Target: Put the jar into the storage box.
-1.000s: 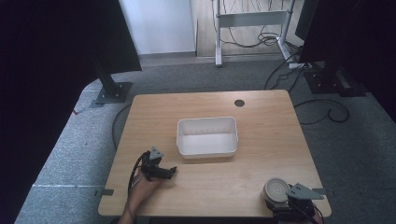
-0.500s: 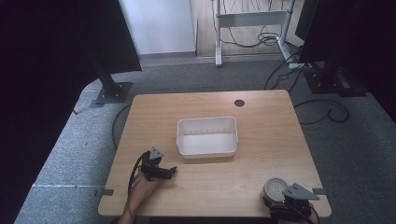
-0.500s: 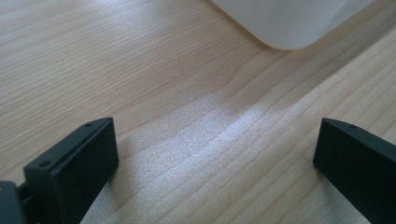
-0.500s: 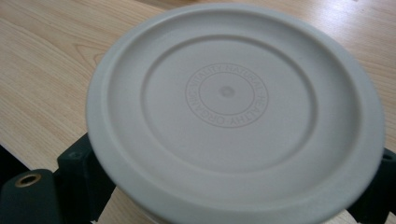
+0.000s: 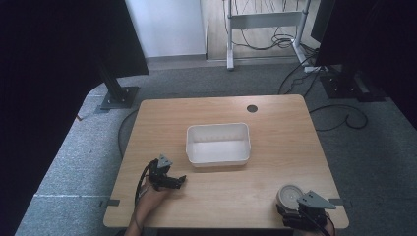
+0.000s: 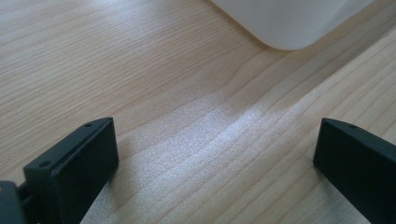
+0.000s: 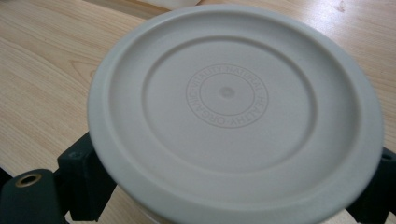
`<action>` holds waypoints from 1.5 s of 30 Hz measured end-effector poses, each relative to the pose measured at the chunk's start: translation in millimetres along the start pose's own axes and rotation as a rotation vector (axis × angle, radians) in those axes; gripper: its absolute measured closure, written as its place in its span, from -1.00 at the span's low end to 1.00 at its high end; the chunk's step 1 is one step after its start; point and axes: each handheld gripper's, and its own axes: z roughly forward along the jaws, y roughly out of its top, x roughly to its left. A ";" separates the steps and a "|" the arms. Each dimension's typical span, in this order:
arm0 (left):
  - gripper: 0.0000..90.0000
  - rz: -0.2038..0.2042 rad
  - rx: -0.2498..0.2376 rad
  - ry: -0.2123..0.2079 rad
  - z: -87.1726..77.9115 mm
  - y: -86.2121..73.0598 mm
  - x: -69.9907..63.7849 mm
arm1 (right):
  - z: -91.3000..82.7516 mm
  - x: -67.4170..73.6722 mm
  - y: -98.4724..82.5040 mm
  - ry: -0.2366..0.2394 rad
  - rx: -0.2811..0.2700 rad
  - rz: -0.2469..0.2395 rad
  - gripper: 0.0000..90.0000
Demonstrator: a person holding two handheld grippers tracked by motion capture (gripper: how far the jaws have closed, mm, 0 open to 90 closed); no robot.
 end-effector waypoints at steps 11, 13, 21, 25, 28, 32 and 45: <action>-1.00 0.000 0.000 0.000 0.0 0.0 0.0 | 7.7 2.9 12.8 -0.001 0.007 0.005 -0.79; -1.00 0.000 0.000 0.000 0.0 0.0 0.0 | 8.5 3.4 13.9 -0.002 0.006 0.005 -0.79; -1.00 0.000 0.000 0.000 0.0 0.0 0.0 | 14.7 8.7 24.3 0.002 0.001 -0.010 -0.79; -1.00 0.000 0.000 0.000 0.0 0.0 0.0 | 17.6 10.4 29.4 0.001 -0.002 -0.014 -0.79; -1.00 0.000 0.000 0.000 0.0 0.0 0.0 | 20.5 12.5 33.6 0.006 -0.002 -0.017 -0.79; -1.00 0.000 0.000 0.000 0.0 0.0 0.0 | 23.2 14.7 37.1 0.014 -0.005 -0.020 -0.79; -1.00 0.000 0.000 0.000 0.0 0.0 0.0 | 31.1 19.8 46.9 0.025 -0.008 -0.026 -0.79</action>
